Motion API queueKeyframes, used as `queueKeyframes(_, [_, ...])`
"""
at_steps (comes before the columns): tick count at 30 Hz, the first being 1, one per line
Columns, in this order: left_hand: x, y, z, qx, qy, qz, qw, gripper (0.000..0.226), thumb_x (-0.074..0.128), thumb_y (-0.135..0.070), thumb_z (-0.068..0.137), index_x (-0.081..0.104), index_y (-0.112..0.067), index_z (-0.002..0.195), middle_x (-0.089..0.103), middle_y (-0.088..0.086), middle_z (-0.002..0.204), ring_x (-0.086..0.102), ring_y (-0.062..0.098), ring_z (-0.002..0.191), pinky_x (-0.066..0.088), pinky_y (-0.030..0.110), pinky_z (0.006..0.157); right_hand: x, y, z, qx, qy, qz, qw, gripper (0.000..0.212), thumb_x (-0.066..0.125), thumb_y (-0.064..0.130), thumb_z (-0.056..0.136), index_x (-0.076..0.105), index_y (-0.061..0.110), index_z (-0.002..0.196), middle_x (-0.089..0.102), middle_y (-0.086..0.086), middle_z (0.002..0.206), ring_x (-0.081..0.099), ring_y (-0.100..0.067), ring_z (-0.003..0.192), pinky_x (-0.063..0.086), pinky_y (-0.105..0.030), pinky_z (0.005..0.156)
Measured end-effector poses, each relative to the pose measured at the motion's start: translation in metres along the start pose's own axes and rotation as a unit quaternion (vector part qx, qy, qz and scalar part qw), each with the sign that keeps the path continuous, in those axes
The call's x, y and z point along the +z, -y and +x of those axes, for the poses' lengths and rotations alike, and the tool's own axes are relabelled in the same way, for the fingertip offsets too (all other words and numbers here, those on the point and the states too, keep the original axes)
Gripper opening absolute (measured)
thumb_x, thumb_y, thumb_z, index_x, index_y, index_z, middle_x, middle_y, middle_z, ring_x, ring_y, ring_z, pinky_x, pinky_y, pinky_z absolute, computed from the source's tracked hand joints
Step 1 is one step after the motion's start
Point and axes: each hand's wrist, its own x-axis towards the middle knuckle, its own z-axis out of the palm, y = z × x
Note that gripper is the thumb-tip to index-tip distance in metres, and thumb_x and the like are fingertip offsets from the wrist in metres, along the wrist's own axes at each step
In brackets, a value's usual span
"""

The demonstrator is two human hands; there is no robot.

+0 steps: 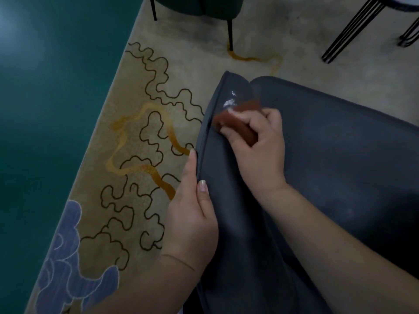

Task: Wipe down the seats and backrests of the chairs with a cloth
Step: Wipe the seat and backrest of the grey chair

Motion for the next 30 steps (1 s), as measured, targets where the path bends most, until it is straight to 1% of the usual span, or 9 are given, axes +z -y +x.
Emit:
queueKeyframes(3, [-0.001,-0.001,0.001,0.003,-0.004,0.002,1.000,0.057,0.021,-0.050,0.090,0.015,-0.047,0.147,0.051,-0.002,0.141,0.054,0.021,0.121,0.045,0.041,0.099,-0.006,-0.003,-0.024,-0.018,0.012,-0.001,1.000,0.026,0.068,0.043,0.080,0.068,0.037,0.105,0.044,0.010,0.107,0.052,-0.010,0.104,0.039,-0.015,0.094])
queueKeyframes(8, [-0.001,-0.004,0.002,0.008,0.000,0.019,1.000,0.055,0.021,-0.047,0.092,0.011,-0.048,0.146,0.050,-0.001,0.142,0.054,0.023,0.122,0.044,0.040,0.099,0.000,0.003,0.017,0.015,0.015,0.027,0.999,0.021,0.074,0.035,0.080,0.070,0.035,0.100,0.046,0.009,0.104,0.052,-0.005,0.103,0.038,-0.012,0.093])
queueKeyframes(11, [-0.001,-0.004,0.001,0.010,-0.004,0.024,1.000,0.055,0.019,-0.046,0.093,0.014,-0.044,0.148,0.048,-0.003,0.144,0.052,0.018,0.124,0.042,0.035,0.100,0.002,-0.001,0.024,0.033,-0.052,0.075,0.995,0.017,0.073,0.030,0.081,0.068,0.034,0.097,0.048,0.008,0.102,0.051,0.007,0.096,0.035,-0.003,0.088])
queueKeyframes(14, [-0.001,-0.003,0.001,0.008,-0.006,0.020,1.000,0.053,0.021,-0.042,0.097,0.016,-0.041,0.150,0.045,-0.009,0.146,0.048,0.009,0.127,0.038,0.025,0.102,0.003,-0.005,0.051,0.087,-0.115,0.079,0.986,0.022,0.068,0.032,0.087,0.069,0.026,0.108,0.049,-0.001,0.110,0.051,0.008,0.092,0.033,0.002,0.084])
queueKeyframes(17, [0.000,0.000,0.001,-0.005,-0.006,0.018,1.000,0.053,0.025,-0.041,0.096,0.015,-0.047,0.148,0.050,-0.011,0.141,0.055,0.007,0.116,0.043,0.023,0.096,0.010,-0.003,0.078,0.119,-0.017,0.020,0.993,0.033,0.060,0.044,0.091,0.064,0.031,0.121,0.044,0.002,0.113,0.051,-0.005,0.099,0.033,0.000,0.081])
queueKeyframes(20, [-0.001,-0.002,0.000,-0.001,-0.006,0.017,1.000,0.054,0.025,-0.041,0.096,0.016,-0.044,0.149,0.049,-0.009,0.141,0.054,0.010,0.119,0.044,0.030,0.099,0.005,-0.001,0.053,0.058,0.029,0.010,0.998,0.032,0.060,0.049,0.088,0.063,0.041,0.120,0.040,0.011,0.109,0.049,-0.003,0.103,0.035,-0.004,0.088])
queueKeyframes(24, [-0.002,-0.004,0.000,0.009,-0.001,0.020,1.000,0.057,0.024,-0.044,0.094,0.016,-0.039,0.150,0.052,-0.001,0.140,0.055,0.021,0.120,0.045,0.039,0.099,-0.005,-0.006,0.013,-0.023,0.047,0.020,0.998,0.031,0.065,0.045,0.084,0.062,0.049,0.114,0.040,0.017,0.107,0.047,0.003,0.105,0.034,-0.004,0.094])
queueKeyframes(26, [-0.002,-0.004,0.000,0.010,-0.002,0.019,1.000,0.057,0.024,-0.044,0.094,0.016,-0.039,0.150,0.050,-0.004,0.141,0.054,0.016,0.122,0.043,0.035,0.100,0.000,-0.004,0.030,0.012,0.029,0.035,0.999,0.027,0.067,0.040,0.085,0.066,0.046,0.111,0.040,0.018,0.105,0.048,0.000,0.105,0.033,-0.003,0.093])
queueKeyframes(30, [-0.001,-0.003,0.000,-0.002,-0.002,0.017,1.000,0.056,0.024,-0.044,0.094,0.015,-0.045,0.149,0.051,-0.008,0.139,0.055,0.009,0.117,0.045,0.031,0.098,0.012,0.000,0.067,0.085,-0.004,0.033,0.996,0.026,0.064,0.041,0.088,0.067,0.038,0.114,0.043,0.007,0.109,0.052,-0.007,0.104,0.035,-0.002,0.087])
